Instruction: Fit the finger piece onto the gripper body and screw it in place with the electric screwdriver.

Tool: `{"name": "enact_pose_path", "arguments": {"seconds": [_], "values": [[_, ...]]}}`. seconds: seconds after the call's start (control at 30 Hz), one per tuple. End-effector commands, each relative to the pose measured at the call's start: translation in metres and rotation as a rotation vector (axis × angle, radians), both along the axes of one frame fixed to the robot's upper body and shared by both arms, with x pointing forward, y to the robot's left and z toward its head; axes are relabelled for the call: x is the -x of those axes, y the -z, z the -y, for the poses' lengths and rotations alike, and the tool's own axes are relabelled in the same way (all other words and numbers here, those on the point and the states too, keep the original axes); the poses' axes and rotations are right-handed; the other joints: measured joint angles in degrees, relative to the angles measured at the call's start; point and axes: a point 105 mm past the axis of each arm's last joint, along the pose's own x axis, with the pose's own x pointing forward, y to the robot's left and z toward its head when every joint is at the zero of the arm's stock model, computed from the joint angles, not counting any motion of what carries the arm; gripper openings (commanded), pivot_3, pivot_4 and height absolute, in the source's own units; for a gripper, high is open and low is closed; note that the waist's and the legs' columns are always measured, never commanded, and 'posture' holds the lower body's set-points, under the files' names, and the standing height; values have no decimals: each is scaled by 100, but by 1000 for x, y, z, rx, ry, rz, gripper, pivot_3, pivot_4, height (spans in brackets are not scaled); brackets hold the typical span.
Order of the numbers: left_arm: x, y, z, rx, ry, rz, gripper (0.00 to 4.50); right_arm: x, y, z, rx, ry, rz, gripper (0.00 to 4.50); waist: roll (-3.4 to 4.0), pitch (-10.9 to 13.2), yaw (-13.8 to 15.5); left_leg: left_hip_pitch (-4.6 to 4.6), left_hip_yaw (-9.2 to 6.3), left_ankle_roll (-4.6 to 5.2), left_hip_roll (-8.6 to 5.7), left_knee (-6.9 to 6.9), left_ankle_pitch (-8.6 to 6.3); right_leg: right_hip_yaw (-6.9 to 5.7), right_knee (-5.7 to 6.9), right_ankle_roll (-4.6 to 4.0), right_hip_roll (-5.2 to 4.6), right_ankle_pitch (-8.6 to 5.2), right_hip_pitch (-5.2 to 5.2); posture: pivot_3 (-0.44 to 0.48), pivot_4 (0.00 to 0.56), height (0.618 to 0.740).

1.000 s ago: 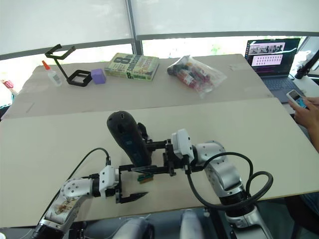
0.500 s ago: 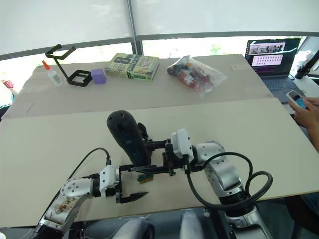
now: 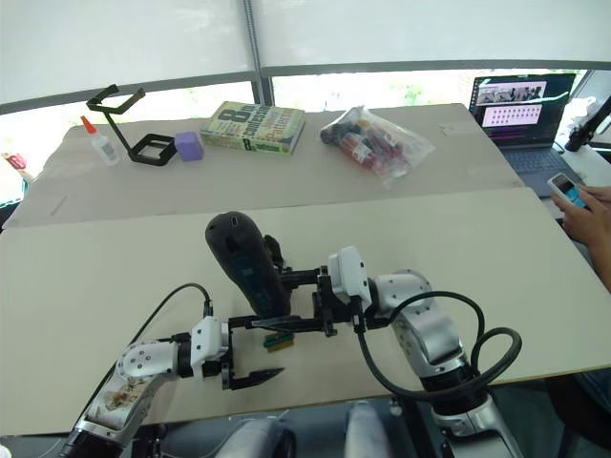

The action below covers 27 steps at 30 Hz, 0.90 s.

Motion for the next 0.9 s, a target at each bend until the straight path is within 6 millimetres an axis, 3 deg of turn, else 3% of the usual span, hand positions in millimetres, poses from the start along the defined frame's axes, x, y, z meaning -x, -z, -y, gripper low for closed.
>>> {"name": "enact_pose_path", "arguments": {"seconds": [0.03, 0.9], "values": [[8, 10, 2, -5, 17, -44, 4500, 4, -15, -3, -44, -27, 60, 1976, 0, 0, -1, 0, 0, 0, 0, 0, 0, 0, 0, 0, 0, 0, 0, 0, 150, 740], [7, 11, 3, 7, 12, -49, 4500, 4, -12, -6, -29, -31, 55, 1976, 0, 0, 1, 0, 0, 0, 0, 0, 0, 0, 0, 0, 0, 0, 0, 0, 150, 740]]}}
